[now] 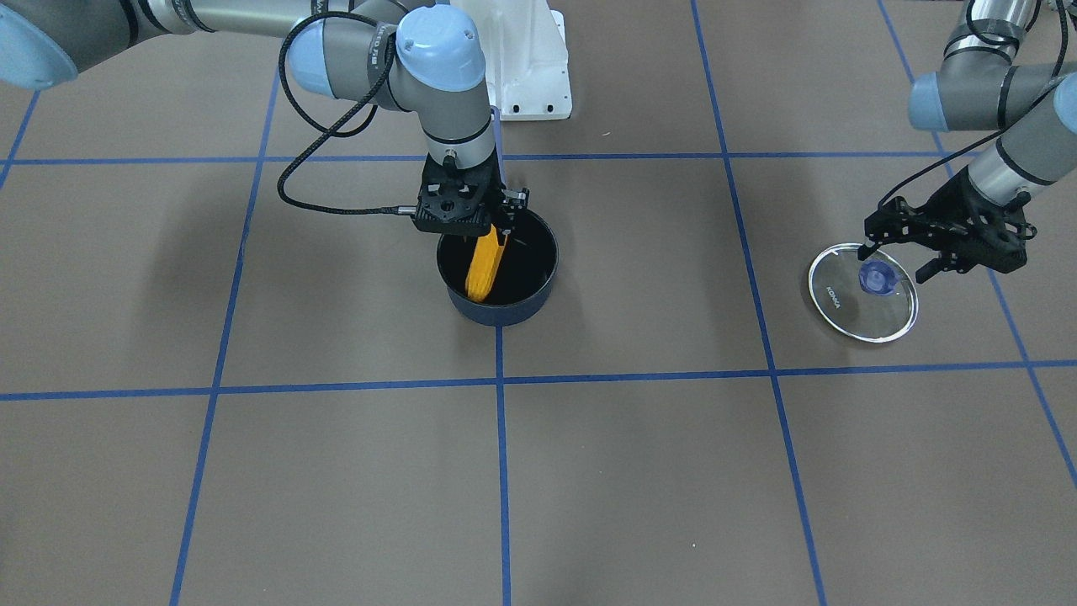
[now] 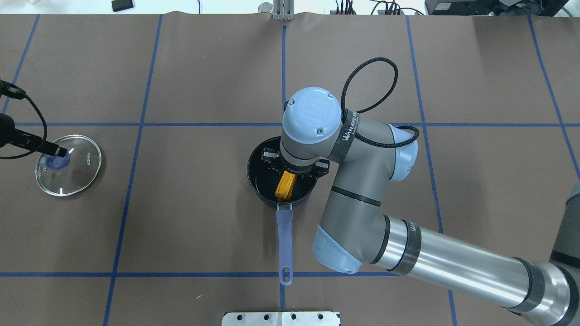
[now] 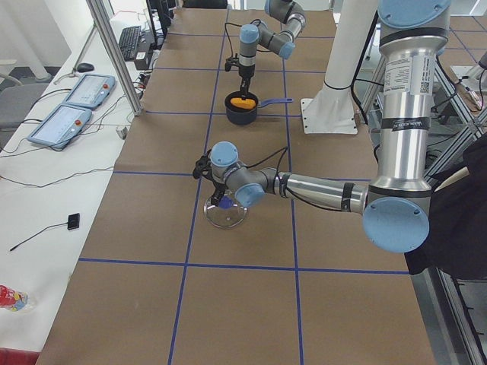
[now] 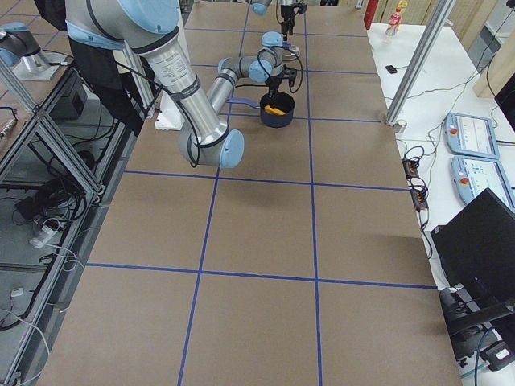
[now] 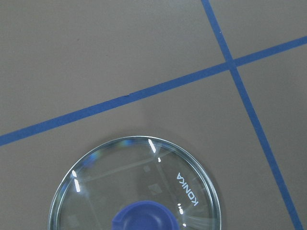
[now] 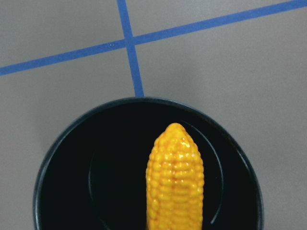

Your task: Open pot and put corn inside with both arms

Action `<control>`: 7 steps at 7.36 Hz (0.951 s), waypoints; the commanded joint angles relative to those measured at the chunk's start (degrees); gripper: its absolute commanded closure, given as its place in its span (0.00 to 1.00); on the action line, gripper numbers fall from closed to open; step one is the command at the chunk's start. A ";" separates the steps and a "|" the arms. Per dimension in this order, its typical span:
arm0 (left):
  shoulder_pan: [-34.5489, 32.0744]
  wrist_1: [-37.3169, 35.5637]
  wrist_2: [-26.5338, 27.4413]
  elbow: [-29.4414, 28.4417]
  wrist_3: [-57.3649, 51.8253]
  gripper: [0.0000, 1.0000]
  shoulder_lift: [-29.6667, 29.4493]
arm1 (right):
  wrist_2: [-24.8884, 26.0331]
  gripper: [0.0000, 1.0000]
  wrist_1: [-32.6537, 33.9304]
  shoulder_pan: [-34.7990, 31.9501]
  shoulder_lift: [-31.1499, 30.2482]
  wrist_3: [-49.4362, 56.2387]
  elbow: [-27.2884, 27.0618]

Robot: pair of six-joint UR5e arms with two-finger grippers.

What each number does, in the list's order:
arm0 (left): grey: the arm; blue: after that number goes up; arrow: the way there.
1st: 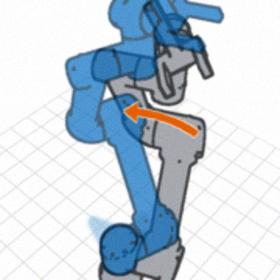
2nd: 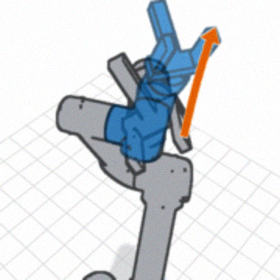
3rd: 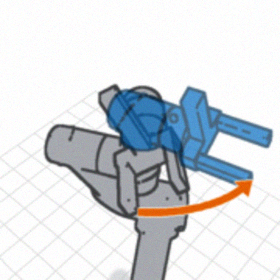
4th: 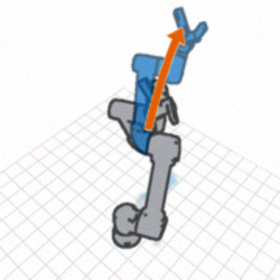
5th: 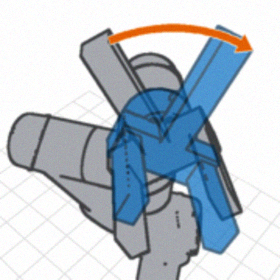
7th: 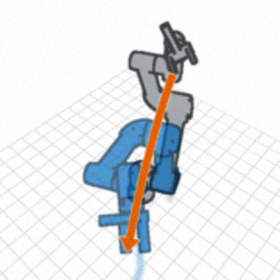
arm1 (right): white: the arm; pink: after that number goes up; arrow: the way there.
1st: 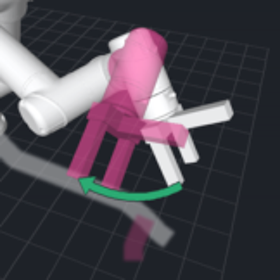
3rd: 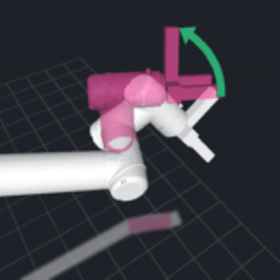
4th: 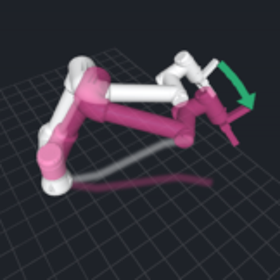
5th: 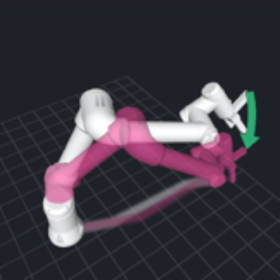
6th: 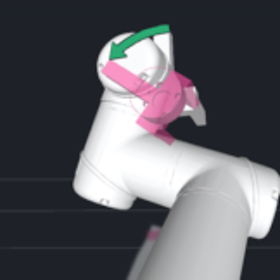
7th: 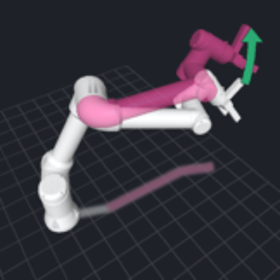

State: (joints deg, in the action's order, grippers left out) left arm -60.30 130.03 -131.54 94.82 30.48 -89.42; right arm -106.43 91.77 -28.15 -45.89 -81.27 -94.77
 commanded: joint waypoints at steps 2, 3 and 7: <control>-3.84 -0.12 -3.01 -0.16 -0.25 0.02 0.12 | -3.05 0.00 -0.01 -8.45 -5.31 13.23 -4.35; -5.69 -0.56 -4.94 -0.60 -2.60 0.02 -0.05 | -9.25 0.00 -0.10 -15.63 -8.13 21.34 -4.46; -14.65 -10.63 -9.09 -1.30 -18.38 0.02 -0.31 | -22.46 0.00 -0.45 -37.28 -22.36 54.24 -3.76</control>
State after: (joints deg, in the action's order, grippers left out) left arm -72.07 123.27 -140.13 93.83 18.32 -89.62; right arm -123.94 91.51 -58.93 -63.39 -35.57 -98.77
